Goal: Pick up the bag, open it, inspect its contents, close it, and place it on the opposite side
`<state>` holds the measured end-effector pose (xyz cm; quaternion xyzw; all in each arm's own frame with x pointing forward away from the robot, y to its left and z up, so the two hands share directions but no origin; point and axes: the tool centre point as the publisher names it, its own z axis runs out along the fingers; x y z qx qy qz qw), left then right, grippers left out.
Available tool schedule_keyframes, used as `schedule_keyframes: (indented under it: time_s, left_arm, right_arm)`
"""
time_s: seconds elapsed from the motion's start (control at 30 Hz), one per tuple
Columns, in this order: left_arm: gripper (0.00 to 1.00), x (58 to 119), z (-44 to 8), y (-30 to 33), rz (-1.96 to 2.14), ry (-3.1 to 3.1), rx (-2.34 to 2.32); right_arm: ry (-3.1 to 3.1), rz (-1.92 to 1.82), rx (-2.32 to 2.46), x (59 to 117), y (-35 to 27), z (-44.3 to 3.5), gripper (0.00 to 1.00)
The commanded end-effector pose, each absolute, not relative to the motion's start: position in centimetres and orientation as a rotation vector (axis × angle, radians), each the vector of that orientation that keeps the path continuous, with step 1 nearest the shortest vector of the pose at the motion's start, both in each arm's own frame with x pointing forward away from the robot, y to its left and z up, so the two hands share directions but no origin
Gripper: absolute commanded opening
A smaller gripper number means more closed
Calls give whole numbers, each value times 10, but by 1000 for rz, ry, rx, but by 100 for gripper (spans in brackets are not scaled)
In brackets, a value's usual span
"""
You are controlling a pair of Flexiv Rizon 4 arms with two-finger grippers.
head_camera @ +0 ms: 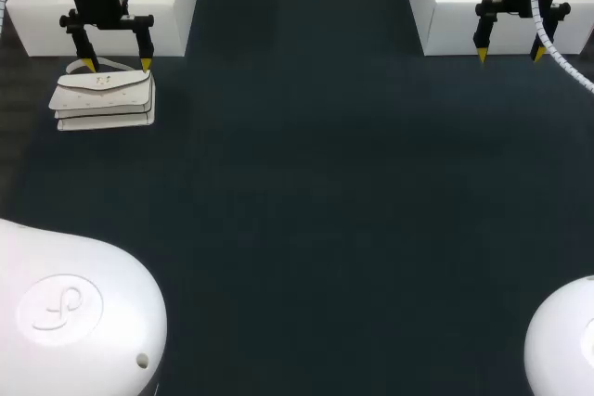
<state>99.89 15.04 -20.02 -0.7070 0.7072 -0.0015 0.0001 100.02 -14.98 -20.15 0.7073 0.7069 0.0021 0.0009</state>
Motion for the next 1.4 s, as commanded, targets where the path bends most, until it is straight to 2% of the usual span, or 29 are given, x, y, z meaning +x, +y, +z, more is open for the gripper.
schedule_keyframes:
  time_s: [0.03, 0.77, 1.4]
  left_arm:
    - [100, 1000, -200, 150, -2, 2221, -2221]
    - [100, 1004, -199, 152, 10, 2200, -2201]
    - [100, 1021, -217, 248, -374, 2012, -2445]
  right_arm:
    - [2220, 3, 2221, 1000, -150, -201, 100]
    - [2220, 3, 2221, 1000, -150, -201, 100]
    - [2756, 617, 956, 980, -80, -235, 100]
